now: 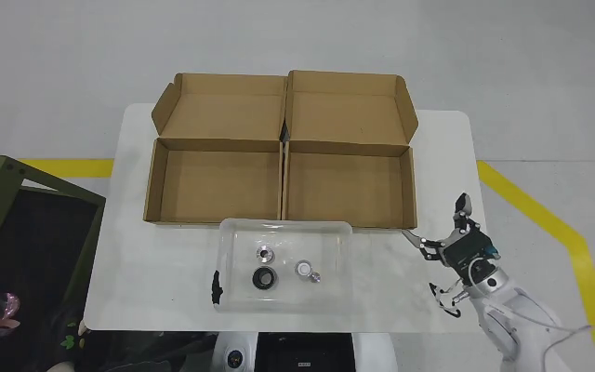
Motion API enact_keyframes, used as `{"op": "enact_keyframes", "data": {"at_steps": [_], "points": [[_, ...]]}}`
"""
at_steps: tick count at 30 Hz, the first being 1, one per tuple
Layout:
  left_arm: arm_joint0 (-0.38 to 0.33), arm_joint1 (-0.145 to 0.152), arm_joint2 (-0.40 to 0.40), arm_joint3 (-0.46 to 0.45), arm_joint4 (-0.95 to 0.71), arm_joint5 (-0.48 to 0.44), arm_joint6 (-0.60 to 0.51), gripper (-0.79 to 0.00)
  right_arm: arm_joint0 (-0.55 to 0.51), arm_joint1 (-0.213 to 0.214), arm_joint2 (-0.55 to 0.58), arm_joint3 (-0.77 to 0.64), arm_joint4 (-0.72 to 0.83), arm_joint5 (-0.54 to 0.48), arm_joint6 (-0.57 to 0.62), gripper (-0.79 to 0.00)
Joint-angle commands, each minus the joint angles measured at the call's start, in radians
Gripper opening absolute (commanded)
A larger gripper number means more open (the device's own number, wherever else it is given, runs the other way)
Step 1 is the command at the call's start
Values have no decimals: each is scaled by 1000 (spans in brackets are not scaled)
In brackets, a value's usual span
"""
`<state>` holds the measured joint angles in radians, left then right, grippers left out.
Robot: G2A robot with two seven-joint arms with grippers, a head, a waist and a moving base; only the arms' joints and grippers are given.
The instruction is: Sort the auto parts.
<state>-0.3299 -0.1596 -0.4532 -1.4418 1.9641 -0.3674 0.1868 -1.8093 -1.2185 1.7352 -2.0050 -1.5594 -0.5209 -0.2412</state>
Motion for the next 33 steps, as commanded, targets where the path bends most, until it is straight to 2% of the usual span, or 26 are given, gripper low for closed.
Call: {"op": "enact_keyframes", "data": {"at_steps": [1, 5, 17, 33], "points": [[0, 0, 0, 0, 0, 0, 0, 0, 9, 3, -13, -11, -7, -31, 34, 0], [0, 0, 0, 0, 0, 0, 0, 0, 41, 9, -42, -43, -2, -122, 106, 0], [0, 0, 0, 0, 0, 0, 0, 0, 95, 24, -115, -92, 62, -272, 246, 0], [0, 0, 0, 0, 0, 0, 0, 0, 199, 36, -292, -153, 186, -380, 521, 0]]}}
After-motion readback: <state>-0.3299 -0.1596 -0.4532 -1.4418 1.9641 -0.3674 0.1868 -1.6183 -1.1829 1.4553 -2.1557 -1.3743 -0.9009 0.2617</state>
